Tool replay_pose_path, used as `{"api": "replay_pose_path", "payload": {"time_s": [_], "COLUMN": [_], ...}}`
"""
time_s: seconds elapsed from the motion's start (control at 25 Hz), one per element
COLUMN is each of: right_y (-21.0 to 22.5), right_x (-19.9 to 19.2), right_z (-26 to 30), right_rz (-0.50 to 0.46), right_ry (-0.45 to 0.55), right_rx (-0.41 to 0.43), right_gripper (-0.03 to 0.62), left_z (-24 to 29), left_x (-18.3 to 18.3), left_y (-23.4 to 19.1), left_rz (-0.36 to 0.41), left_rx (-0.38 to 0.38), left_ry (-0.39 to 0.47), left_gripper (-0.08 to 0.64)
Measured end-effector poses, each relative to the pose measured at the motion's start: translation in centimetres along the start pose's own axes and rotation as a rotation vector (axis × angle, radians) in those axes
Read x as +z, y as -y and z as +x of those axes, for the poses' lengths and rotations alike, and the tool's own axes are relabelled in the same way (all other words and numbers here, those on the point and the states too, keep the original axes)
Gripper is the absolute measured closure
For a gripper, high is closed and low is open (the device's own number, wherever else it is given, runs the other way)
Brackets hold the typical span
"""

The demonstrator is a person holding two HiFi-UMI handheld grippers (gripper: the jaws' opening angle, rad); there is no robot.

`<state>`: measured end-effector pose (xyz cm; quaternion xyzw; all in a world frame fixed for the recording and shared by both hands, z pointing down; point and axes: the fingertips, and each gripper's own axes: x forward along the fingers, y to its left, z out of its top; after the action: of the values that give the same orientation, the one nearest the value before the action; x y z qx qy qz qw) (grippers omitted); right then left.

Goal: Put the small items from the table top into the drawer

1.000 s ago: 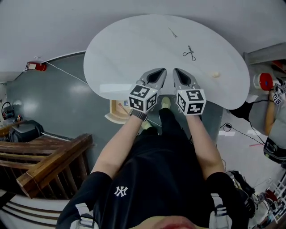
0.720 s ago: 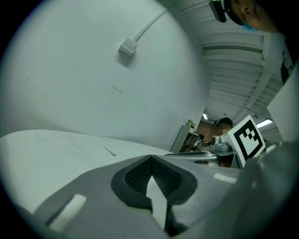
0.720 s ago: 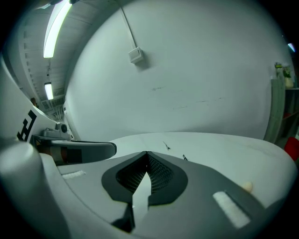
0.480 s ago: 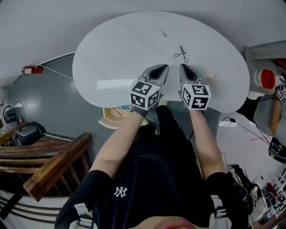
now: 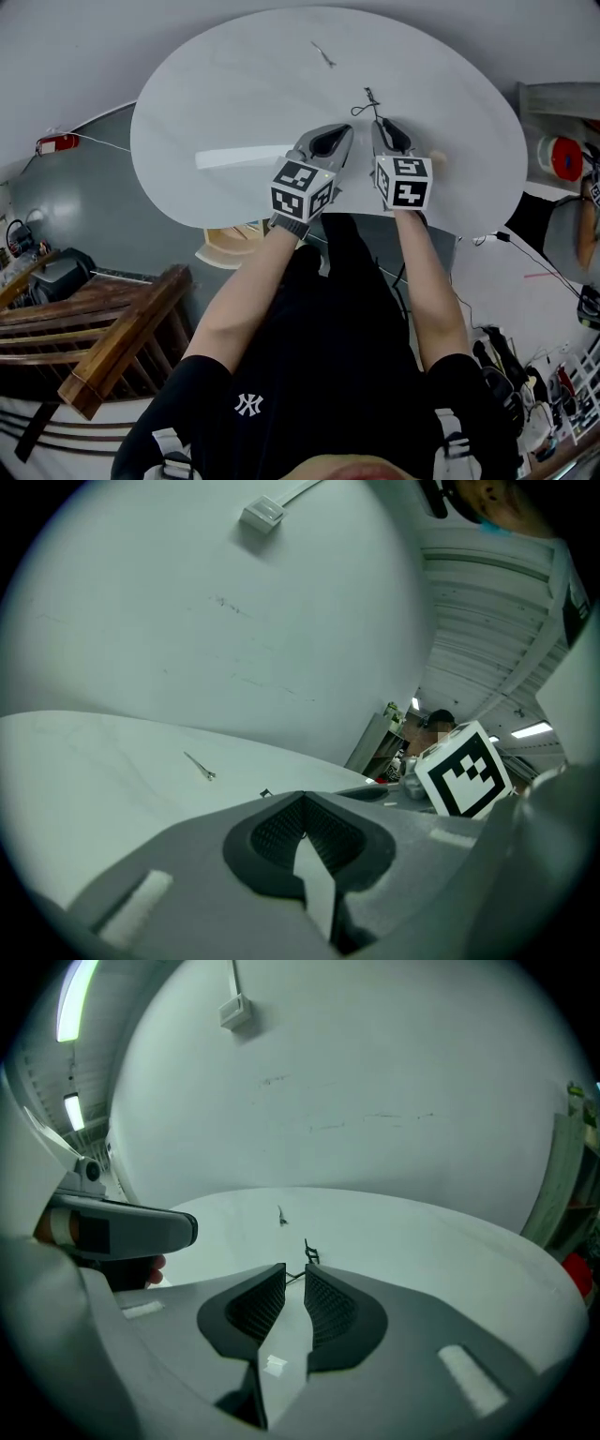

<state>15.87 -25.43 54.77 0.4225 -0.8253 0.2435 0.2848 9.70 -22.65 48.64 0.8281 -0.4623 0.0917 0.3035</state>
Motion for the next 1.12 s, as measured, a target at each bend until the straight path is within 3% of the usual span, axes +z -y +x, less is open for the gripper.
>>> {"api": "replay_pose_path", "payload": {"time_s": [0.4, 0.8, 1.12], "right_y": [1.5, 1.8, 1.7], "right_x": [-1.5, -2.1, -2.3], "right_z": [4.1, 5.7, 5.9], "right_rz": [-0.124, -0.168, -0.195], "right_ry": [-0.106, -0.173, -0.196], "right_rx": [-0.043, -0.044, -0.069], "right_gripper": [0.495, 0.499, 0.540], "left_z": [3.0, 4.0, 3.5], "left_x": [-1.6, -1.8, -2.2], "left_y": [-1.4, -2.4, -2.5], "left_rz": [-0.034, -0.055, -0.058], "left_rx": [0.003, 0.018, 0.034], "left_ry": [-0.038, -0.052, -0.054], "left_gripper": [0.560, 0.560, 0.560]}}
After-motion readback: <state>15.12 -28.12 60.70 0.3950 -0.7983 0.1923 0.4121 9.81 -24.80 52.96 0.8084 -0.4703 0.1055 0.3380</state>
